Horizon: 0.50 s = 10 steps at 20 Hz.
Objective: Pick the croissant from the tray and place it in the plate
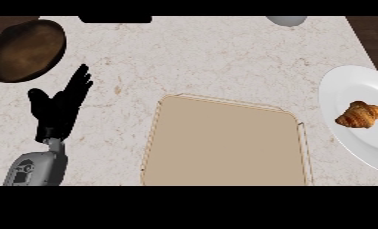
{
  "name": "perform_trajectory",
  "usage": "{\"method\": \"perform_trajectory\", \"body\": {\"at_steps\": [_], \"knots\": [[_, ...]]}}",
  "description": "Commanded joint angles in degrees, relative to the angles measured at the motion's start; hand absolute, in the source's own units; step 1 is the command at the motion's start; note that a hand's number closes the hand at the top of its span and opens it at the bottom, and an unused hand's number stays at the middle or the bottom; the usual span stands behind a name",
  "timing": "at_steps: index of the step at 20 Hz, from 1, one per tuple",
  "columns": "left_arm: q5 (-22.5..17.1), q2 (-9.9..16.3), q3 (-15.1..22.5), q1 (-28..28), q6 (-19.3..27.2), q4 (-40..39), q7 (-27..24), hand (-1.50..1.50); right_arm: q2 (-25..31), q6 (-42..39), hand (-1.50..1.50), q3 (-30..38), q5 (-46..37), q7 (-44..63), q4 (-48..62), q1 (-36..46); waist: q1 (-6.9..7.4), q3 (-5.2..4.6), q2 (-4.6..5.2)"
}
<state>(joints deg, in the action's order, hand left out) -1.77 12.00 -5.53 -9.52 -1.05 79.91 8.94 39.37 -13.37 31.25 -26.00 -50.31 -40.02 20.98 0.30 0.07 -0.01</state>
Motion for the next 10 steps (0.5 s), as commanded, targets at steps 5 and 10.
{"method": "perform_trajectory", "body": {"at_steps": [5, 10], "knots": [[1.82, -1.15, 1.37, 0.21, 1.82, 1.77, 1.93, 0.00, 1.40, -17.97, -1.50, 5.54, 14.34, 8.71, -2.64, 0.80, -1.17, -0.15, -0.38], [-0.09, -0.01, -0.62, 0.42, 0.29, 0.99, 0.88, 0.00, 5.14, -31.42, -1.50, 6.02, 20.66, 16.96, 1.92, 0.49, -0.87, -0.13, -0.25]]}}
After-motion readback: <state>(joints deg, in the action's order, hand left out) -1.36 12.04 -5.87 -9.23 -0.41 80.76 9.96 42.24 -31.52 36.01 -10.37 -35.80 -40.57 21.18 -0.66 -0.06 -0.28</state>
